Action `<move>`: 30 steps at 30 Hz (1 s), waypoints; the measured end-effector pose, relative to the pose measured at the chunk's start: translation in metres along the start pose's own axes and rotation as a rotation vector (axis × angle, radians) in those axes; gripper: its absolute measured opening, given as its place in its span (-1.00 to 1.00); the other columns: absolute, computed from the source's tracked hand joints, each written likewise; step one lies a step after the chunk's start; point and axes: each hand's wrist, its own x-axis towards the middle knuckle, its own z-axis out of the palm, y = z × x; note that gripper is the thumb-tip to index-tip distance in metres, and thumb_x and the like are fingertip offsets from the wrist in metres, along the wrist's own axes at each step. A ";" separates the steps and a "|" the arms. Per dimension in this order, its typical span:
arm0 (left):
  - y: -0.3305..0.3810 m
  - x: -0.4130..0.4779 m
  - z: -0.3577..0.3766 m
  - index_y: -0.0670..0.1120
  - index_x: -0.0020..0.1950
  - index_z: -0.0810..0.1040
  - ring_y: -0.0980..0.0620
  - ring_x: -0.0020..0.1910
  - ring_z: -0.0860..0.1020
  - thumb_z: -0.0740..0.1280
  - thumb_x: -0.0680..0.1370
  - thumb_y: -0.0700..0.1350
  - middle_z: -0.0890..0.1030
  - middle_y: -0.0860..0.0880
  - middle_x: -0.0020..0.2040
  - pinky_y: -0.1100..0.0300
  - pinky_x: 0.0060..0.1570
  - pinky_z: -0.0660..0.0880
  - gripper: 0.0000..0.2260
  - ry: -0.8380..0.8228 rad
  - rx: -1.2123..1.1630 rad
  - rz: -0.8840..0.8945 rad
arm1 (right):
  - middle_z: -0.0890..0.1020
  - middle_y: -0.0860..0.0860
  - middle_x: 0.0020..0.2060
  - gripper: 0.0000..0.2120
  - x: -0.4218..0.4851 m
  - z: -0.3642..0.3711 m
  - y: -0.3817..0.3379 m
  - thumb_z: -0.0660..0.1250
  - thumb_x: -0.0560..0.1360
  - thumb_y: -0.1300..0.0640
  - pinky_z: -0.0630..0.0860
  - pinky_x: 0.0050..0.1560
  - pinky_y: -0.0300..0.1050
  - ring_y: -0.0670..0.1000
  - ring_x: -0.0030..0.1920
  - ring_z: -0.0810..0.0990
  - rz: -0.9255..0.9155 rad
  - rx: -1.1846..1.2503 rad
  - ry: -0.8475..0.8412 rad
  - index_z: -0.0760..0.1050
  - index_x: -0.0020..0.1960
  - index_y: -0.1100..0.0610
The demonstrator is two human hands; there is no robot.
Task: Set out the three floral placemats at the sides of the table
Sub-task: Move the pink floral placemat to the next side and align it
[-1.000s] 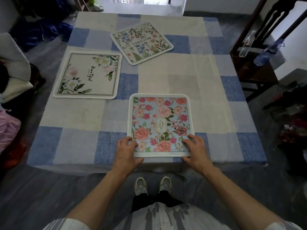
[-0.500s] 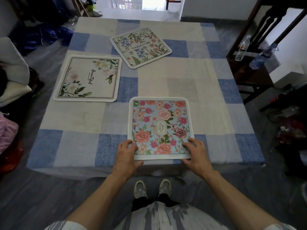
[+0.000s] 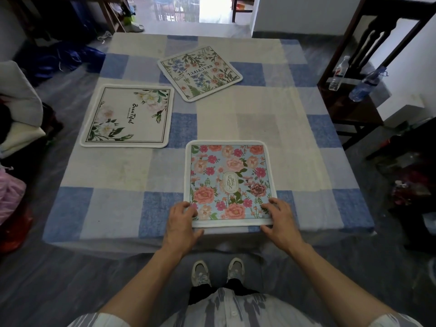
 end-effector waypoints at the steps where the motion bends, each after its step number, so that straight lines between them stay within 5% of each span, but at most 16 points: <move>1: 0.000 0.000 0.000 -0.08 0.18 0.53 -0.04 0.26 0.37 0.57 0.34 -0.01 0.43 -0.06 0.27 0.09 0.29 0.43 -0.53 -0.006 -0.004 -0.003 | 0.30 0.10 0.43 -0.41 -0.001 0.000 -0.001 0.50 0.40 0.10 0.16 0.48 0.00 0.10 0.45 0.19 0.003 0.003 0.001 0.41 0.38 0.09; 15: 0.016 0.021 -0.034 -0.06 0.08 0.58 0.04 0.04 0.50 0.56 0.37 0.05 0.57 -0.05 0.09 0.21 0.05 0.46 -0.63 0.110 -0.150 -0.021 | 0.42 0.07 0.34 -0.31 -0.016 -0.026 -0.005 0.51 0.39 -0.04 0.34 0.40 0.04 0.06 0.34 0.35 -0.027 0.118 0.170 0.33 0.41 0.12; 30: 0.132 0.025 -0.009 -0.02 0.13 0.57 0.02 0.06 0.60 0.51 0.43 0.00 0.62 0.03 0.05 0.03 0.02 0.62 -0.68 0.299 -0.737 -0.438 | 0.41 -0.06 0.34 -0.32 0.044 -0.085 0.077 0.49 0.36 -0.19 0.30 0.32 -0.23 -0.13 0.29 0.34 -0.352 0.412 0.065 0.32 0.39 -0.04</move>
